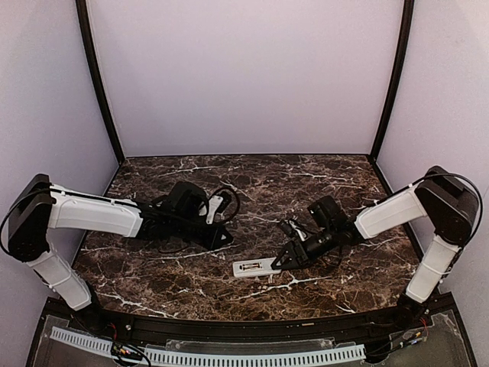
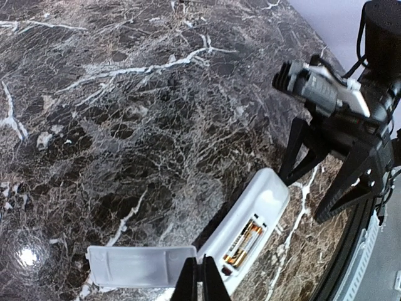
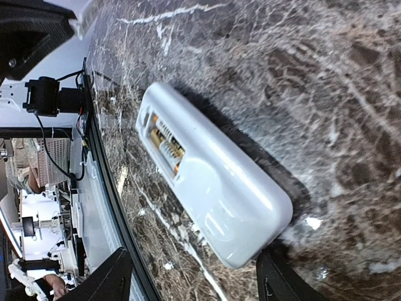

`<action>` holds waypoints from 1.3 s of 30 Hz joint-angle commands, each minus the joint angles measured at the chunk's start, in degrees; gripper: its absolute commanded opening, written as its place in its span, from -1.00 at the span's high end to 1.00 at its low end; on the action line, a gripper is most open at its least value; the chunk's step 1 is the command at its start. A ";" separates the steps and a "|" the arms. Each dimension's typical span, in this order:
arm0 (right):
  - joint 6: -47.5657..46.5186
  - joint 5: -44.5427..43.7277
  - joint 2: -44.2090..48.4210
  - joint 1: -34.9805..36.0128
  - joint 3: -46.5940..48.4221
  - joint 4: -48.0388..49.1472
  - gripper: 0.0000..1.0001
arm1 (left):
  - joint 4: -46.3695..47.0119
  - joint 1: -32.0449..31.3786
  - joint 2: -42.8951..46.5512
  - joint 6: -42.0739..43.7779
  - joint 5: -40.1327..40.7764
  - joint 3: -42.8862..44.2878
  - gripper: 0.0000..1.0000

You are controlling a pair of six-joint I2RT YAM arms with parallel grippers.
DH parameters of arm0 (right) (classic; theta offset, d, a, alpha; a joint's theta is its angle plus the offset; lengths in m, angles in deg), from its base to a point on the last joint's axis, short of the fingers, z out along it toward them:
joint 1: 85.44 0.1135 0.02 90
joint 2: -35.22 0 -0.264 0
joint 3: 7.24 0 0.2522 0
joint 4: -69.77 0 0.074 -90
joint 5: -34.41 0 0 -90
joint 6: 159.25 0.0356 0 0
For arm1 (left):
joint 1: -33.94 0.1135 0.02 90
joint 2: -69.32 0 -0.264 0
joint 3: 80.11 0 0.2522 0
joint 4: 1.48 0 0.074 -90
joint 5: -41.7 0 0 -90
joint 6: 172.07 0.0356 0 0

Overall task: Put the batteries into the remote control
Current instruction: Pick up the battery cover from the center of the board, then move the remote control without the battery cover to the center of the board, then pass from the left arm to the right

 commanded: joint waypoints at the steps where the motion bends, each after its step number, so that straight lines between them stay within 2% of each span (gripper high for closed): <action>1: 3.32 1.33 2.32 2.95 -2.84 2.29 -0.35 | 5.10 1.66 3.02 -2.44 -4.96 -2.68 0.99; 5: 2.12 0.45 6.25 3.37 -4.01 2.02 -0.35 | 9.84 2.91 4.48 -4.55 -10.61 -4.65 0.99; 11: -8.18 -10.36 16.44 3.37 -1.81 -1.06 -0.41 | 19.89 3.94 6.30 -10.38 -26.54 -5.78 0.99; 14: -13.43 -13.46 19.93 3.84 -0.07 0.27 -0.40 | 30.09 3.95 6.30 -17.84 -34.79 -6.67 0.99; 19: -22.28 -15.73 25.16 5.68 1.36 4.33 -0.41 | 46.28 3.95 6.38 -28.38 -42.49 -8.17 0.99; 28: -33.98 -22.43 29.49 12.12 4.92 6.84 -0.42 | 57.27 3.86 6.65 -37.71 -46.58 -8.36 0.98; 34: -40.87 -34.36 28.95 20.11 6.84 6.51 -0.40 | 64.29 3.87 5.64 -42.94 -45.52 -9.23 0.98; 39: -45.58 -41.57 27.64 24.40 7.53 8.71 -0.41 | 74.10 3.86 3.20 -50.03 -44.33 -9.94 0.98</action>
